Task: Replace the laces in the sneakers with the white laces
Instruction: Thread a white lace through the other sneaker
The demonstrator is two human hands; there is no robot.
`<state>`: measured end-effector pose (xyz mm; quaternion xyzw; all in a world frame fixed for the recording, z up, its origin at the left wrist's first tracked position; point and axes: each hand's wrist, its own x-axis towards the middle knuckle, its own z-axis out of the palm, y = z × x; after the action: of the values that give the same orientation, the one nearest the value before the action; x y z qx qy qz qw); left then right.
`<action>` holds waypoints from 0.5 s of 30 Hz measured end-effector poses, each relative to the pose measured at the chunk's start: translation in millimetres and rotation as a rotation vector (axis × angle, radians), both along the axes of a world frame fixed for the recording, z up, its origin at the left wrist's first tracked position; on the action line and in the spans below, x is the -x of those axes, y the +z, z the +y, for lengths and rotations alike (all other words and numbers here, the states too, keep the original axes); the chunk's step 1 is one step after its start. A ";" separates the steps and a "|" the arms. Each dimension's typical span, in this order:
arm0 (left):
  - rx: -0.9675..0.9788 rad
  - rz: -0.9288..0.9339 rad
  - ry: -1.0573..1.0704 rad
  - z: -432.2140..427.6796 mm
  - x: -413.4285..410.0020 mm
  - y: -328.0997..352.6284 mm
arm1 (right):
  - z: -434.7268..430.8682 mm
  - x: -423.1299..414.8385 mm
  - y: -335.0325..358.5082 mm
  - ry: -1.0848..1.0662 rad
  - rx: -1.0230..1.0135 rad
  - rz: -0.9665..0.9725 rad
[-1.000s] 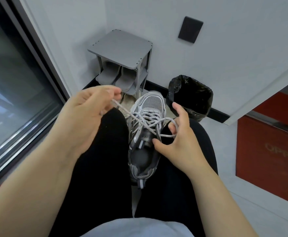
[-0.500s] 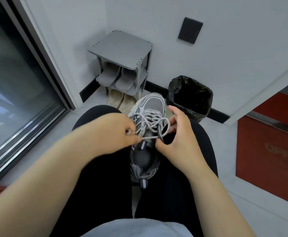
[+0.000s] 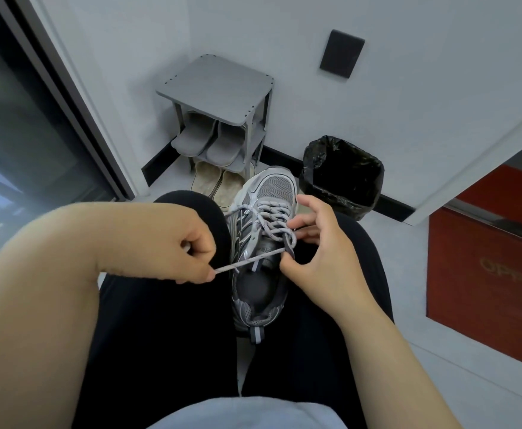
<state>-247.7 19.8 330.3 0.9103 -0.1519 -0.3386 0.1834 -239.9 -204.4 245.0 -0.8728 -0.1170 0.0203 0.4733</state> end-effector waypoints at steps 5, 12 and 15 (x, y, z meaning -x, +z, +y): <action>-0.120 0.000 0.137 13.7 -7.3 0.6 | -0.1 -1.4 -0.3 0.019 0.021 -0.009; -0.196 -0.360 0.144 -13.4 -23.3 -15.4 | 2.4 -0.5 -3.8 0.057 0.199 -0.170; -0.013 -0.567 0.147 -35.8 -35.4 -32.7 | 3.9 0.6 -7.6 0.013 0.216 -0.225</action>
<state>-212.3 -16.0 297.6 0.9784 -0.1287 -0.0574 0.1515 -240.5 -200.5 237.4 -0.9146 -0.1720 -0.0620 0.3606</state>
